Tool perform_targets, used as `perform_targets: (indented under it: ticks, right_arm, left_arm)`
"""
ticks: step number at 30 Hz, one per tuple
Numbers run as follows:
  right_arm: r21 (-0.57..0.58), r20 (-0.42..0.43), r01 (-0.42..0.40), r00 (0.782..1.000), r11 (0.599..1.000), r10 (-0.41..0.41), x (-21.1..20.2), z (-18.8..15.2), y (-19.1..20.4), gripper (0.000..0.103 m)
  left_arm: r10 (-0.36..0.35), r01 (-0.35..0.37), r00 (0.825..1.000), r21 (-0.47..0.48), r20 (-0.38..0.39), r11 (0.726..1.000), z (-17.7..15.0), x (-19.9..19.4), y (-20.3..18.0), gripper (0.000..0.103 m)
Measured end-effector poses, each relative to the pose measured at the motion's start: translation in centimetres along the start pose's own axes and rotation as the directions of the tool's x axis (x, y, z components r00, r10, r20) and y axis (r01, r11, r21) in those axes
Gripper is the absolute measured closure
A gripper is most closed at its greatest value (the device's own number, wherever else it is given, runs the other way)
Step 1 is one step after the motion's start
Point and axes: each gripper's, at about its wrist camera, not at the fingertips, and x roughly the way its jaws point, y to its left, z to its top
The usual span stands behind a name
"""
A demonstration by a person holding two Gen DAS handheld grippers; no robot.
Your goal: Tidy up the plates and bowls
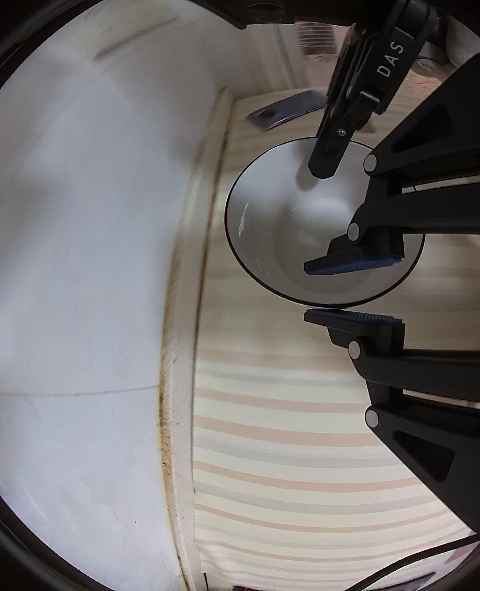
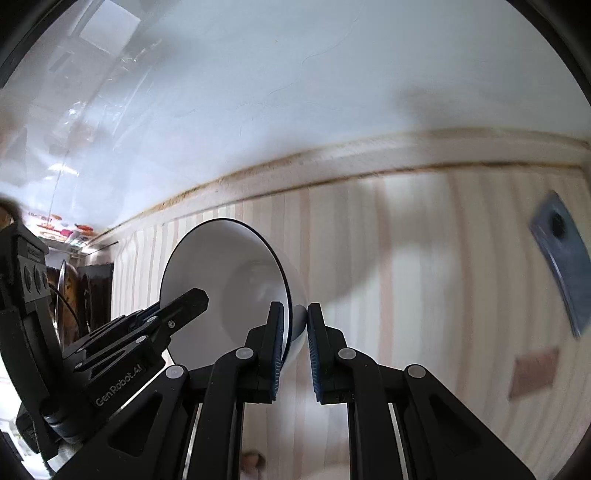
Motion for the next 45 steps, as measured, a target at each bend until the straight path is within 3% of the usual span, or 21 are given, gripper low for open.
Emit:
perform_targets:
  ticks: [3,13,24,32,45]
  right_arm:
    - [0.024,0.010,0.008,1.000,1.000,-0.008,-2.5,-3.1,-0.5,0.088]
    - [0.098,0.046,0.018,0.999,0.995,-0.023,-8.9,-12.6,-2.9,0.088]
    - [0.129,-0.008,0.050,0.999,0.990,-0.049,-9.5,-20.3,-5.4,0.089]
    - [0.141,-0.063,0.064,0.996,0.988,-0.055,-7.6,-22.3,-7.0,0.089]
    - [0.136,-0.101,0.099,0.991,0.986,-0.085,-5.9,-22.2,-7.4,0.088]
  left_arm:
    - [-0.013,0.013,1.000,0.047,0.006,0.999,-2.7,-2.5,-1.3,0.087]
    - [-0.069,0.071,0.997,0.119,-0.019,0.990,-9.8,-4.7,-6.0,0.087]
    - [-0.081,0.094,0.993,0.156,-0.087,0.983,-15.1,-4.4,-7.6,0.087]
    - [-0.045,0.071,0.990,0.193,-0.137,0.979,-16.8,-2.4,-8.4,0.087]
    - [0.009,0.029,0.985,0.218,-0.172,0.976,-17.5,-0.4,-8.6,0.087]
